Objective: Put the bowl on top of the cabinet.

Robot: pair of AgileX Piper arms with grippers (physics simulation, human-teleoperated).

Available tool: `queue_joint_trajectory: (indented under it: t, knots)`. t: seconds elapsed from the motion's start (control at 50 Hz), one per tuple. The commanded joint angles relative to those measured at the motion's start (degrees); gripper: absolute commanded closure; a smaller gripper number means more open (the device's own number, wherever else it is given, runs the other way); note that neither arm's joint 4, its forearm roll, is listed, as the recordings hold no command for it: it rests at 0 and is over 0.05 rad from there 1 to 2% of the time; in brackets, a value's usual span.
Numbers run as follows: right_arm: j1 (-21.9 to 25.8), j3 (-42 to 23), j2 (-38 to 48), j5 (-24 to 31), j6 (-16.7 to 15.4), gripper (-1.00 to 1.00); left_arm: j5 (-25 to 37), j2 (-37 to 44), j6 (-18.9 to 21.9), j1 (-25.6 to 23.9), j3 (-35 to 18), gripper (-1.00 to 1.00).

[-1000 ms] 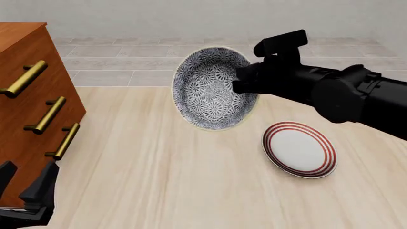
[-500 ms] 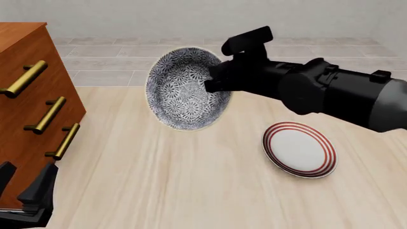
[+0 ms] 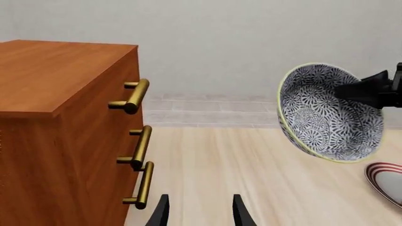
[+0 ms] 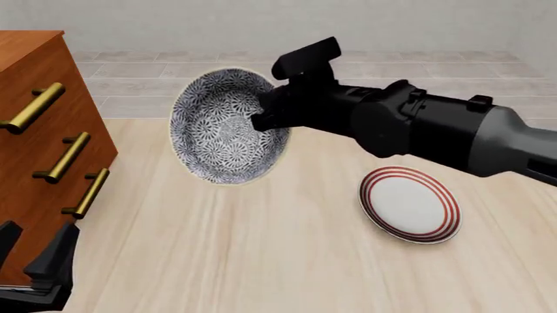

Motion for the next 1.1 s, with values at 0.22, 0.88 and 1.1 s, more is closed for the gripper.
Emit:
queue_joint_trajectory:
  t: [0.22, 0.88, 1.1]
  knots:
    - [2.4, -0.5, 0.9, -1.5, 0.6, 1.00, -0.7, 0.7, -0.4, 0.0, 0.0, -1.00]
    - [3.2, -0.6, -0.9, -1.4, 0.3, 1.00, 1.1, 17.1, -5.7, -12.5, -15.6, -1.00]
    - [3.0, -0.5, -1.3, -1.4, -0.1, 1.00, -4.3, 23.7, -8.3, -16.7, -15.7, -1.00]
